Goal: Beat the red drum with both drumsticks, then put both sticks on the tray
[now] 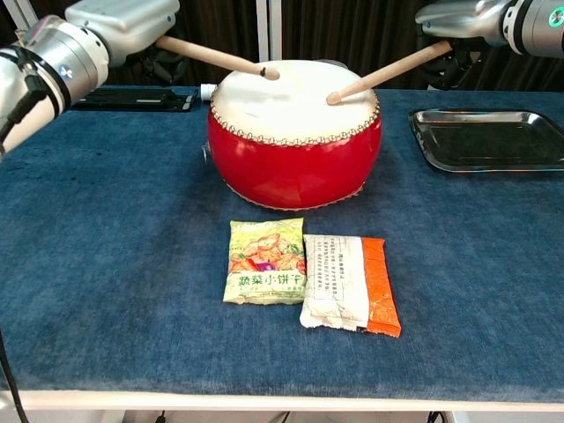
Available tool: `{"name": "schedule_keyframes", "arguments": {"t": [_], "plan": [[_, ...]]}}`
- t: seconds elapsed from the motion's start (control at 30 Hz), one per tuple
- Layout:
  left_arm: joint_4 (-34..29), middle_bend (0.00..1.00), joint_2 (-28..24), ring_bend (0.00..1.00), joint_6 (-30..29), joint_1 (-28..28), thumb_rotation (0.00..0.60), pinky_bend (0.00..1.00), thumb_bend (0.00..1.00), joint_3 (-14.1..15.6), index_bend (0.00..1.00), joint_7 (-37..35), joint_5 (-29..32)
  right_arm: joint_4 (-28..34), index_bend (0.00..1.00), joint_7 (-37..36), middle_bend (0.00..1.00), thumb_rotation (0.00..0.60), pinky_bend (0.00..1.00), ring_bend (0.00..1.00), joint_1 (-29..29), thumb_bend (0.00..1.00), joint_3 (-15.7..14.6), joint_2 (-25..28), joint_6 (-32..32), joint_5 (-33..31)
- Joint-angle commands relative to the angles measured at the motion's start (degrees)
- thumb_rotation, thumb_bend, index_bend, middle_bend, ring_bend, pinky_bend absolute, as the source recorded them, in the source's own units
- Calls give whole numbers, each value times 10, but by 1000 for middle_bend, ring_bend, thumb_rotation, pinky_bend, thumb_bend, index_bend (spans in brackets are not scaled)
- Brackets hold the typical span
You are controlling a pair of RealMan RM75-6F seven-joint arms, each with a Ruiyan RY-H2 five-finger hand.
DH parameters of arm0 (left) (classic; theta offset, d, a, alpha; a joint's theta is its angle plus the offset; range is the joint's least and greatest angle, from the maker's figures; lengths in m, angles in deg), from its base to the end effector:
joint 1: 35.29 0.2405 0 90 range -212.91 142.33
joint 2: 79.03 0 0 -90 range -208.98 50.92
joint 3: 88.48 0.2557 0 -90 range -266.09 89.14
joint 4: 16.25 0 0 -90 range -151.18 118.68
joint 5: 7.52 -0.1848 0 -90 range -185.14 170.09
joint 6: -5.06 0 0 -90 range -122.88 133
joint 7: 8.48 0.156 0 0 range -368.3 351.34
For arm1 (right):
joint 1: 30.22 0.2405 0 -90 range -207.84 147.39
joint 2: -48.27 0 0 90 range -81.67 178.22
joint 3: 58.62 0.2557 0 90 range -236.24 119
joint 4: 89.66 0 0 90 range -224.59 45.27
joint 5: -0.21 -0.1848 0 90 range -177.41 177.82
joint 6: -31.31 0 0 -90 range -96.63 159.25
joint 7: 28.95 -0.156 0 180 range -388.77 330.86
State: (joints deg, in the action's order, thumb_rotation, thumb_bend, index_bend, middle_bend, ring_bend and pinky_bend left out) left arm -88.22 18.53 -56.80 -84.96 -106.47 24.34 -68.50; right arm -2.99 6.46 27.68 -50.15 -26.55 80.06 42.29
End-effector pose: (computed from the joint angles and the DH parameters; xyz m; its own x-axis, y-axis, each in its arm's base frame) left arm -0.1008 0.4029 0.0126 0.5495 -0.0462 0.8342 0.7857 -0.3111 -0.5348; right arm -0.1204 -0.4165 0.0765 0.6990 -0.1867 0.6903 -0.7051 -0.3408 0.6218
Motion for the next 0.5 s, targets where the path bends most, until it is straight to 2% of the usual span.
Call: {"name": "schedule_keyframes", "arguments": {"t": [0.03, 0.17, 0.4, 0.5], "plan": [[44, 1000, 33, 1000, 28, -10, 600, 1000, 578, 20, 1000, 14, 14, 42, 1000, -71, 1000, 600, 1000, 1000, -13, 906, 36, 29, 36, 46], [52, 1000, 34, 1000, 15, -9, 600, 1000, 579, 13, 1000, 6, 13, 44, 1000, -87, 1000, 600, 1000, 1000, -19, 906, 36, 35, 31, 62], [-18, 1000, -12, 1000, -36, 3, 600, 1000, 578, -6, 1000, -4, -10, -41, 1000, -22, 1000, 600, 1000, 1000, -2, 906, -15, -31, -8, 26], [-12, 1000, -5, 1000, -21, -1, 600, 1000, 578, 2, 1000, 10, 1, -43, 1000, -37, 1000, 600, 1000, 1000, -6, 906, -3, -37, 6, 29]]}}
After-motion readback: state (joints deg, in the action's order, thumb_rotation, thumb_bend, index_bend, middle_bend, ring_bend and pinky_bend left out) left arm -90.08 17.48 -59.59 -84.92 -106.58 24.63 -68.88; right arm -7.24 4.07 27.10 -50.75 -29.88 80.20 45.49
